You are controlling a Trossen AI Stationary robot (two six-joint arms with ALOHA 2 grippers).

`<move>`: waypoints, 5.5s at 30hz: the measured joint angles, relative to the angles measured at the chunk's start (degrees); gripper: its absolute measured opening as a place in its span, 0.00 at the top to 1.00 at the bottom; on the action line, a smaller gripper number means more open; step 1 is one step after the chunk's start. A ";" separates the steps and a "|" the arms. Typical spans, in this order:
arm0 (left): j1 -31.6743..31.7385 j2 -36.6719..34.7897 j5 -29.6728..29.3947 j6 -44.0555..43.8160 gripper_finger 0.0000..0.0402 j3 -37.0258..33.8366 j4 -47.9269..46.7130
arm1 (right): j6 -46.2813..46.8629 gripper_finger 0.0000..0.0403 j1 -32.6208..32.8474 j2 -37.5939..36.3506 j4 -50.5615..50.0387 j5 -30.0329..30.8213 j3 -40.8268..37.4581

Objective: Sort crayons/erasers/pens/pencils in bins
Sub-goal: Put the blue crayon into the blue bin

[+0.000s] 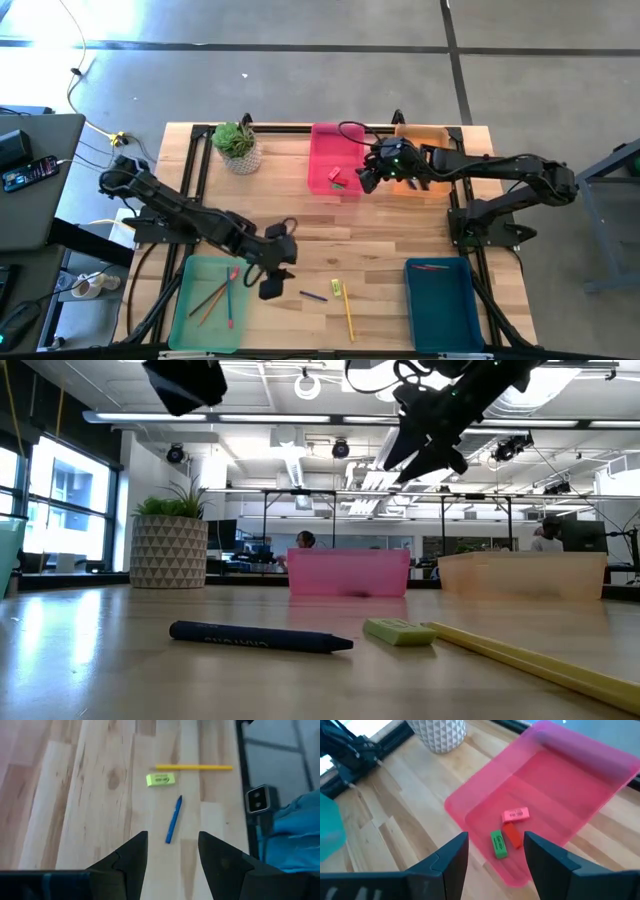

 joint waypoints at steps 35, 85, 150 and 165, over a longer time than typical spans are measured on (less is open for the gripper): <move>-4.62 28.27 0.24 -7.16 0.60 12.77 -2.84 | 1.50 0.55 2.54 0.04 -3.26 0.93 -0.11; -3.99 31.19 -0.31 -4.86 1.00 12.53 0.97 | 1.68 0.55 25.15 -13.27 -18.25 -6.91 -0.13; 17.22 21.87 7.78 15.46 1.00 12.71 54.04 | -0.05 0.64 44.76 -21.59 -5.42 18.08 -0.09; 17.59 21.87 7.39 15.45 0.97 12.73 53.80 | 2.17 0.97 44.74 -21.59 -5.26 19.96 -0.09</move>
